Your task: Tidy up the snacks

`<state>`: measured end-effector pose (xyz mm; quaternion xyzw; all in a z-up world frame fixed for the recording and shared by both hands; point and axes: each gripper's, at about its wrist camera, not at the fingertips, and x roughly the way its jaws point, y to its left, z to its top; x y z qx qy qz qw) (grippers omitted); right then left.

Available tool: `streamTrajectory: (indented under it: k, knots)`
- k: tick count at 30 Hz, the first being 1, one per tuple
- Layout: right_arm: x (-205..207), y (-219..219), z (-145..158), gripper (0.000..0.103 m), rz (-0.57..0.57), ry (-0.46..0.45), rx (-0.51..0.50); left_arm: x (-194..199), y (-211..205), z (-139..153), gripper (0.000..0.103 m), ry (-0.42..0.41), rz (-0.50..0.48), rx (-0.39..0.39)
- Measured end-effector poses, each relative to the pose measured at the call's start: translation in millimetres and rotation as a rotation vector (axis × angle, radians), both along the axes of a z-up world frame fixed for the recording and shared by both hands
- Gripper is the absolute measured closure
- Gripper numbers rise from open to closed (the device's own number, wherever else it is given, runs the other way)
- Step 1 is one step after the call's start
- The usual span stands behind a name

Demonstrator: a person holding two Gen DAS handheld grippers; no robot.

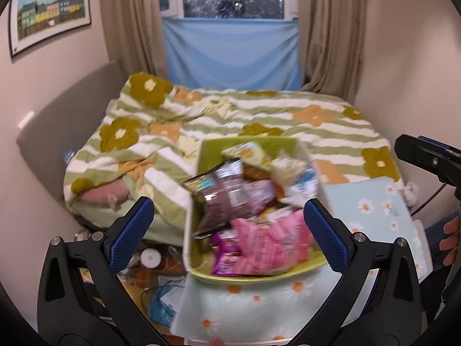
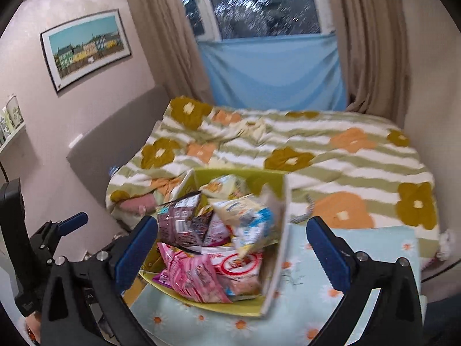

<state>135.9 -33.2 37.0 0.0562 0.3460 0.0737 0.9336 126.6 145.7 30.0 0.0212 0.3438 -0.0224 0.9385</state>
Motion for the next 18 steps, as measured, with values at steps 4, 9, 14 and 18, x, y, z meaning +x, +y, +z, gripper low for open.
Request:
streamTrajectory:
  k: [4, 9, 14, 18]
  knots:
    - [-37, -24, 14, 0.000, -0.078, -0.025, -0.057, -22, -19, 11, 0.000, -0.021, -0.004, -0.012]
    - [-76, -47, 14, 0.000, -0.164, -0.037, -0.124, -49, -41, 15, 0.000, -0.047, -0.010, 0.005]
    - [-103, -58, 6, 0.000, -0.233, -0.036, -0.194, -67, -56, 14, 0.000, -0.058, -0.025, 0.009]
    - [-117, -61, 1, 0.001, -0.269, -0.042, -0.211, -76, -61, 12, 0.000, -0.060, -0.033, -0.002]
